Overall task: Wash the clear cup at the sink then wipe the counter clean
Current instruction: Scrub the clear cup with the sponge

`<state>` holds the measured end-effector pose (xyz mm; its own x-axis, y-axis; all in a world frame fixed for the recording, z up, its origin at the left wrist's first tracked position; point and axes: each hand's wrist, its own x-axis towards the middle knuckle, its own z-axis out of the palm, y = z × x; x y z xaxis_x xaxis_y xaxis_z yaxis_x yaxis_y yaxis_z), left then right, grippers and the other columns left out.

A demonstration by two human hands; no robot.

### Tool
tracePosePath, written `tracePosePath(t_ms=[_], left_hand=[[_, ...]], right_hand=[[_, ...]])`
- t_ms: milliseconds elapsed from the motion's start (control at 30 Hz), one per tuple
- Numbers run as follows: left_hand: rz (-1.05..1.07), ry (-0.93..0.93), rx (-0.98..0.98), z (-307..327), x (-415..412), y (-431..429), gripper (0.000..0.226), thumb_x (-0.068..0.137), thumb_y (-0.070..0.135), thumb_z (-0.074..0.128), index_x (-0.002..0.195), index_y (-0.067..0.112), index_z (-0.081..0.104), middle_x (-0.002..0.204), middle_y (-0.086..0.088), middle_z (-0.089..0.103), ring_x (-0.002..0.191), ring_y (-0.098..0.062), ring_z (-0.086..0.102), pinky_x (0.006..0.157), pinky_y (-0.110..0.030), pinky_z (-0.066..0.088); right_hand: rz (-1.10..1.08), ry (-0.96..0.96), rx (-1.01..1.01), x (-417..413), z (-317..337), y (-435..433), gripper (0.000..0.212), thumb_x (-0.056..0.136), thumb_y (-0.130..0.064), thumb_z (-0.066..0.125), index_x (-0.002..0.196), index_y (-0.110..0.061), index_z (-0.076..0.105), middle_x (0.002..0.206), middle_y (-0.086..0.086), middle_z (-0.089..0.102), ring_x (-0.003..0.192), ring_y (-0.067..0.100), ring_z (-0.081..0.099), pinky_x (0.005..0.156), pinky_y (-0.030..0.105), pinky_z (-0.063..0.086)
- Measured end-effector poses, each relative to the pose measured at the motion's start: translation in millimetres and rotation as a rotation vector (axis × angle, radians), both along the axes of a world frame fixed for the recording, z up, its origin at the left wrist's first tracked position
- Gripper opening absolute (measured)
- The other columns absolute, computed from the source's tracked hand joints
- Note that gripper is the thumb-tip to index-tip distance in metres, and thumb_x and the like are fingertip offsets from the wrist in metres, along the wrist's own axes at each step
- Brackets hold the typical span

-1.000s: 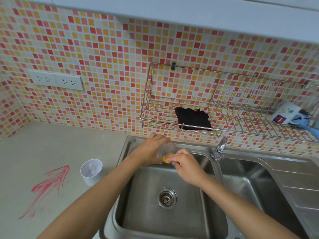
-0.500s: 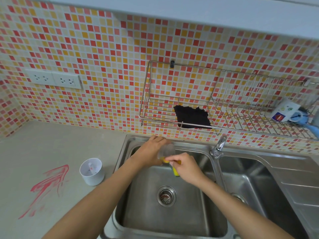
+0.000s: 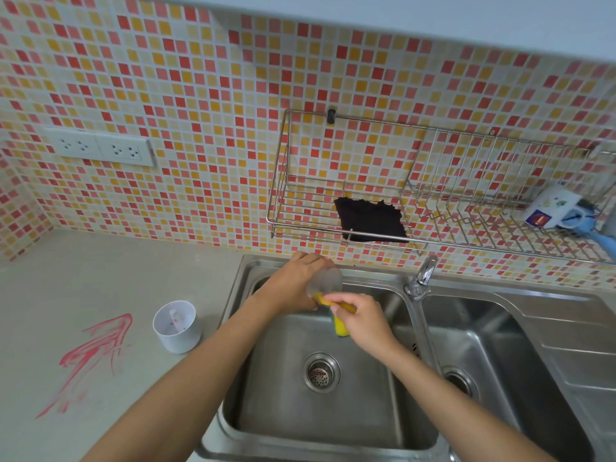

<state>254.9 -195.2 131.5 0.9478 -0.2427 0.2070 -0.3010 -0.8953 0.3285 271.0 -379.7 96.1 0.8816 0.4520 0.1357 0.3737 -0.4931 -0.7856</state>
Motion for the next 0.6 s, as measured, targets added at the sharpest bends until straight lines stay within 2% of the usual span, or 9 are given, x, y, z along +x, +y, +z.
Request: tracePosePath(t_ms=[33, 100, 167, 200, 300, 400, 500, 600], left_hand=[[-0.005, -0.002, -0.004, 1, -1, 0, 0.075, 0.072, 0.028, 0.081, 0.137, 0.019, 0.046, 0.138, 0.004, 0.050, 0.126, -0.014, 0.038, 0.095, -0.011, 0.017], [0.006, -0.003, -0.023, 2, -1, 0, 0.077, 0.070, 0.029, 0.084, 0.137, 0.019, 0.047, 0.139, 0.004, 0.050, 0.125, -0.013, 0.039, 0.096, -0.013, 0.017], [0.004, -0.007, -0.031, 4, 0, -1, 0.077, 0.069, 0.029, 0.085, 0.136, 0.018, 0.048, 0.138, 0.005, 0.051, 0.125, -0.013, 0.040, 0.097, -0.014, 0.016], [-0.004, -0.005, -0.028, 4, 1, -2, 0.077, 0.068, 0.029, 0.086, 0.135, 0.018, 0.048, 0.137, 0.005, 0.051, 0.125, -0.013, 0.040, 0.098, -0.014, 0.016], [-0.031, 0.022, -0.038, 2, 4, -3, 0.082, 0.066, 0.031, 0.087, 0.136, 0.019, 0.047, 0.137, 0.006, 0.050, 0.126, -0.013, 0.040, 0.103, -0.018, 0.020], [0.001, 0.090, -0.140, -5, 2, -3, 0.086, 0.067, 0.031, 0.085, 0.141, 0.019, 0.043, 0.140, 0.005, 0.047, 0.129, -0.013, 0.039, 0.104, -0.019, 0.022], [0.048, 0.081, -0.213, -13, 2, -8, 0.090, 0.069, 0.033, 0.083, 0.145, 0.020, 0.035, 0.145, 0.004, 0.042, 0.134, -0.016, 0.035, 0.107, -0.021, 0.023], [0.124, 0.044, -0.208, -21, 0, -15, 0.100, 0.065, 0.043, 0.084, 0.145, 0.026, 0.027, 0.146, 0.006, 0.037, 0.136, -0.017, 0.032, 0.113, -0.039, 0.031]], right_hand=[[0.041, -0.026, -0.041, 3, 3, -5, 0.029, 0.086, -0.010, 0.064, 0.102, -0.032, 0.074, 0.103, -0.007, 0.070, 0.098, 0.009, 0.059, 0.089, 0.019, 0.044], [0.135, -0.295, -0.177, 14, 9, -14, 0.031, 0.085, -0.005, 0.064, 0.104, -0.028, 0.074, 0.107, -0.011, 0.070, 0.096, 0.010, 0.053, 0.087, 0.015, 0.038], [0.214, -0.598, -0.285, 24, 10, -21, 0.034, 0.082, 0.000, 0.066, 0.108, -0.021, 0.073, 0.111, -0.011, 0.070, 0.094, 0.015, 0.048, 0.088, 0.020, 0.042], [0.238, -0.675, -0.324, 27, 9, -24, 0.035, 0.081, -0.002, 0.068, 0.111, -0.020, 0.072, 0.113, -0.010, 0.069, 0.096, 0.017, 0.048, 0.087, 0.024, 0.045], [0.269, -0.758, -0.382, 26, 2, -28, 0.039, 0.077, -0.009, 0.075, 0.114, -0.020, 0.069, 0.118, -0.010, 0.065, 0.099, 0.017, 0.047, 0.085, 0.028, 0.050], [0.244, -0.803, -0.363, 23, -1, -28, 0.036, 0.075, -0.009, 0.078, 0.109, -0.020, 0.070, 0.114, -0.011, 0.066, 0.097, 0.018, 0.050, 0.087, 0.024, 0.049], [0.192, -0.817, -0.346, 23, 0, -24, 0.034, 0.076, -0.008, 0.077, 0.108, -0.018, 0.071, 0.112, -0.010, 0.067, 0.096, 0.017, 0.051, 0.086, 0.022, 0.047], [0.184, -0.818, -0.330, 21, 0, -19, 0.031, 0.080, -0.009, 0.074, 0.109, -0.018, 0.070, 0.113, -0.009, 0.067, 0.098, 0.017, 0.050, 0.087, 0.023, 0.047]])
